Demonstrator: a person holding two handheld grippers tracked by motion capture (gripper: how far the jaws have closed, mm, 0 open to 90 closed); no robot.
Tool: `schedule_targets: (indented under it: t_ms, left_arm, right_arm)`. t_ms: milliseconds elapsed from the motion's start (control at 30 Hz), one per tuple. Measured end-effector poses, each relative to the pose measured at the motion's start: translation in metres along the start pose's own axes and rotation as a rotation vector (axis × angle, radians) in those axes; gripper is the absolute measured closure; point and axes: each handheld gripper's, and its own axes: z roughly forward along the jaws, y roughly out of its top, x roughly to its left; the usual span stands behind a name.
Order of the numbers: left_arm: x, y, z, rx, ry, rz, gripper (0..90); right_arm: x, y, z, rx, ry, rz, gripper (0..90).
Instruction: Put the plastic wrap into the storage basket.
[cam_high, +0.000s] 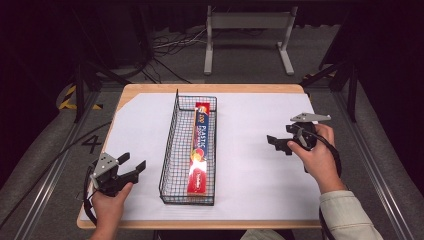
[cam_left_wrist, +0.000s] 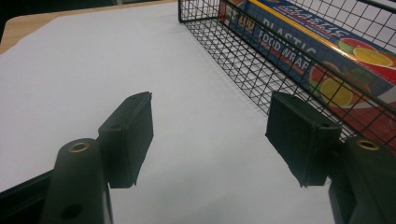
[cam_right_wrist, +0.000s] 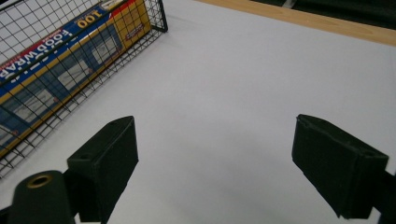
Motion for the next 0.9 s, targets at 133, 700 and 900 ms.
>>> schedule_targets:
  t_ms: [133,700,900]
  left_arm:
    - [-0.001,0.0,0.0,0.006,-0.001,0.004,32.2]
    - [0.0,-0.003,0.003,0.029,0.005,-0.006,32.3]
    - [-0.001,-0.003,0.004,0.03,-0.001,-0.008,32.3]
  right_arm:
    - [-0.003,-0.015,0.0,-0.003,0.01,0.001,14.3]
    - [-0.009,-0.064,0.012,0.101,-0.002,0.005,13.0]
    - [-0.006,-0.072,0.005,0.042,0.015,0.032,13.5]
